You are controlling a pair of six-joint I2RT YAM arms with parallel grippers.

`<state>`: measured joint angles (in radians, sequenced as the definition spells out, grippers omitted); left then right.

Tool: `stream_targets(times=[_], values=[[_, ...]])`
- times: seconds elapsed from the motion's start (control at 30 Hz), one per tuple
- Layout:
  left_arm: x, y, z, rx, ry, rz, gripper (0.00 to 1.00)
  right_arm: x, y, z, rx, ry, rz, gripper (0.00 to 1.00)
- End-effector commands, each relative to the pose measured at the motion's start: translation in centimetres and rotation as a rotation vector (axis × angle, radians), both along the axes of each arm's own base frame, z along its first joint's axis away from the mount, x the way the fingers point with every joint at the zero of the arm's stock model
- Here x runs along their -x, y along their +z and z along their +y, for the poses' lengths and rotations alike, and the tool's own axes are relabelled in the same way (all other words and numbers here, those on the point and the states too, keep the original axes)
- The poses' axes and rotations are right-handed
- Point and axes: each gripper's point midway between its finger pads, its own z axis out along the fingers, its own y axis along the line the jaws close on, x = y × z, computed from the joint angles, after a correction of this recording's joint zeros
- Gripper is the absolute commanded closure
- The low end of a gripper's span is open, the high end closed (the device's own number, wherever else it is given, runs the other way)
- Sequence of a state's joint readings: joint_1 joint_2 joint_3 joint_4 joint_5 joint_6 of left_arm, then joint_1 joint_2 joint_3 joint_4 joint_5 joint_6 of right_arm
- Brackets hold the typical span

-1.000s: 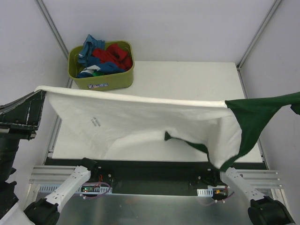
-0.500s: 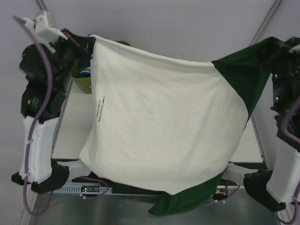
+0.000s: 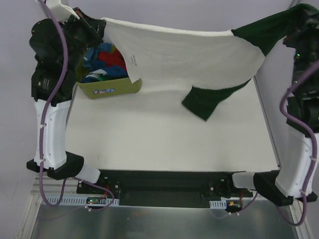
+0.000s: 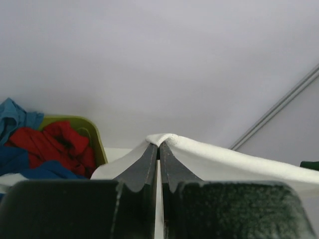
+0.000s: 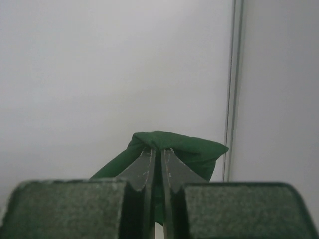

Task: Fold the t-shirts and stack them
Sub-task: Flatten out the tshirt

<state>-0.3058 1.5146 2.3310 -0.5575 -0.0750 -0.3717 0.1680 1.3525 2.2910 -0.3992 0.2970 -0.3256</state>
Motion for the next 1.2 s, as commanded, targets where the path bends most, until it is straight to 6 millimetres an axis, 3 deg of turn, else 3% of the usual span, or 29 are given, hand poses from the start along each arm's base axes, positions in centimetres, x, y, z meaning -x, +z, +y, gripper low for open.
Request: stream_targets(times=[0.0, 0.03, 0.07, 0.1, 0.13, 0.17, 0.2, 0.23, 0.27, 0.3, 0.33, 0.37, 0.4, 0.43, 0.47, 0.5, 0.53, 0.57, 0.63, 0.7, 0.83, 1.0, 1.17], values=[[5.5, 4.2, 1.0, 0.014, -0.046, -0.153, 1.00, 11.0, 6.6, -1.9, -0.024, -0.014, -0.312, 0.99], [4.4, 1.0, -0.2, -0.010, -0.095, -0.073, 1.00, 12.6, 5.8, -2.1, -0.019, -0.008, -0.309, 0.99], [5.8, 0.3, -0.4, -0.011, -0.128, -0.073, 1.00, 12.4, 4.4, -1.8, -0.037, 0.012, -0.283, 0.99], [5.7, -1.3, -0.9, -0.019, -0.154, -0.045, 1.00, 9.2, 0.1, -0.9, -0.019, 0.036, -0.163, 0.97], [4.1, -6.7, -1.8, -0.046, -0.177, 0.070, 1.00, 11.2, -1.1, 0.0, 0.000, 0.106, -0.166, 0.95], [5.1, -7.6, -2.0, -0.044, -0.205, 0.066, 1.00, 10.8, -4.0, 0.9, 0.014, 0.149, -0.088, 0.94], [5.1, -9.9, -2.2, -0.039, -0.214, 0.114, 1.00, 10.2, -6.9, 1.8, -0.015, 0.202, -0.019, 0.93], [5.1, -15.1, -2.5, -0.050, -0.230, 0.211, 1.00, 9.7, -11.7, 3.0, -0.021, 0.268, 0.082, 0.92], [5.4, -17.0, -3.2, -0.044, -0.263, 0.225, 1.00, 9.2, -16.0, 3.7, -0.041, 0.301, 0.203, 0.92], [5.7, -19.0, -3.5, -0.023, -0.272, 0.259, 1.00, 9.1, -18.9, 4.4, -0.121, 0.335, 0.275, 0.92], [6.6, -23.7, -3.8, -0.021, -0.292, 0.338, 1.00, 8.7, -24.0, 4.6, -0.169, 0.333, 0.383, 0.92], [7.3, -25.7, -4.2, 0.001, -0.311, 0.371, 1.00, 9.1, -27.7, 4.7, -0.218, 0.327, 0.496, 0.91], [7.8, -26.5, -4.8, 0.073, -0.332, 0.381, 1.00, 9.3, -30.4, 4.7, -0.252, 0.314, 0.568, 0.91], [9.2, -31.1, -4.8, 0.092, -0.340, 0.447, 1.00, 9.9, -33.0, 4.2, -0.366, 0.266, 0.627, 0.91], [9.8, -32.7, -5.1, 0.123, -0.347, 0.457, 1.00, 10.8, -37.8, 4.0, -0.401, 0.223, 0.776, 0.91], [10.5, -33.7, -5.7, 0.178, -0.371, 0.459, 1.00, 11.4, -40.0, 4.0, -0.423, 0.204, 0.843, 0.91], [11.8, -38.5, -5.6, 0.183, -0.373, 0.562, 1.00, 12.3, -41.6, 4.2, -0.448, 0.200, 0.897, 0.91], [12.5, -38.9, -5.7, 0.203, -0.389, 0.553, 1.00, 14.0, -44.9, 4.0, -0.449, 0.169, 1.026, 0.92], [14.3, -42.6, -5.6, 0.238, -0.393, 0.636, 1.00, 16.1, -47.4, 3.9, -0.455, 0.147, 1.126, 0.92], [15.1, -44.3, -5.5, 0.286, -0.376, 0.683, 1.00, 18.3, -50.3, 3.6, -0.470, 0.108, 1.234, 0.91], [16.3, -47.9, -4.4, 0.292, -0.315, 0.751, 1.00, 20.1, -52.9, 3.7, -0.510, 0.092, 1.302, 0.90], [17.3, -50.3, -2.9, 0.321, -0.202, 0.852, 1.00, 20.9, -53.4, 2.5, -0.485, 0.005, 1.353, 0.90], [17.8, -50.0, -1.3, 0.346, -0.097, 0.871, 1.00, 20.7, -51.4, 0.1, -0.430, -0.119, 1.304, 0.92]])
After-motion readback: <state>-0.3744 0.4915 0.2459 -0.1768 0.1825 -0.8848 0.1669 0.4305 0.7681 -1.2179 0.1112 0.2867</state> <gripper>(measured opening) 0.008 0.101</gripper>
